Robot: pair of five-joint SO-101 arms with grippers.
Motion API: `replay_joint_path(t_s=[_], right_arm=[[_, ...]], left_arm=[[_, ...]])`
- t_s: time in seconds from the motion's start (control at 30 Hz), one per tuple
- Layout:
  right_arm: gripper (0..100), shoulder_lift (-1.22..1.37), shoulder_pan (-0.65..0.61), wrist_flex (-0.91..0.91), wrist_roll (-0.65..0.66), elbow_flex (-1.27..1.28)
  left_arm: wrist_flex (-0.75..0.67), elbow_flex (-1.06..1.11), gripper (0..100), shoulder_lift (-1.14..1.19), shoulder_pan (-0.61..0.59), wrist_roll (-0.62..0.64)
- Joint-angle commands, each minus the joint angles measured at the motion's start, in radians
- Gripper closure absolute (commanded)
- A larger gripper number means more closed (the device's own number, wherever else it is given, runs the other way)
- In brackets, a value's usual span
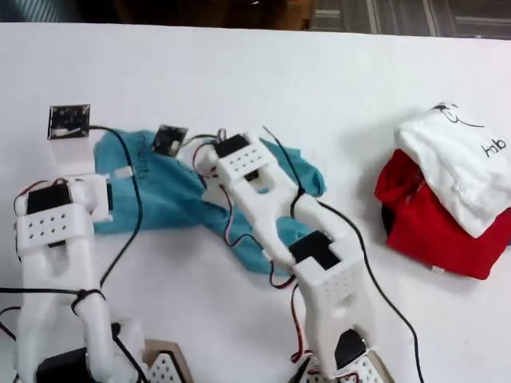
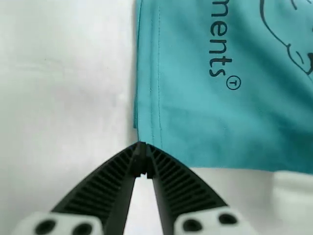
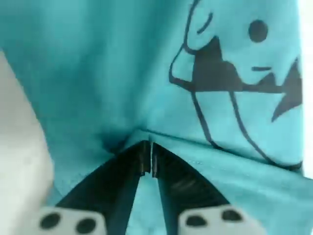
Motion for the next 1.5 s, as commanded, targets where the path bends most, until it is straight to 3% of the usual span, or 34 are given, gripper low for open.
replay_joint_path(t_s=[0.0,0.23,0.33,0.5,0.7,0.97,1.2,1.47], right_arm=[[98.0,-0.127,0.005,0.067,-0.006,-0.048],[97.8,-0.325,0.07,0.285,0.002,-0.089],[97.8,-0.364,0.156,0.384,0.011,-0.089],[97.8,-0.383,0.344,0.552,0.181,-0.089],[97.8,-0.392,0.446,0.644,0.192,-0.072],[97.3,-0.53,0.277,0.556,0.192,0.315],[76.2,-0.702,0.105,0.354,0.184,0.663],[79.3,-0.711,0.041,0.174,0.184,0.855]], left_arm=[[-0.014,-0.005,97,-0.015,-0.011,-0.003],[-0.144,0.117,97,-0.015,-0.011,-0.003],[-0.226,0.206,97,-0.015,-0.011,-0.003],[-0.347,0.32,97,-0.015,-0.011,-0.003],[-0.439,0.384,97,-0.015,-0.009,-0.003],[-0.476,0.403,97,-0.015,-0.005,-0.08],[-0.476,0.403,97,-0.015,-0.005,-0.08],[-0.476,0.401,97,-0.015,-0.005,-0.08]])
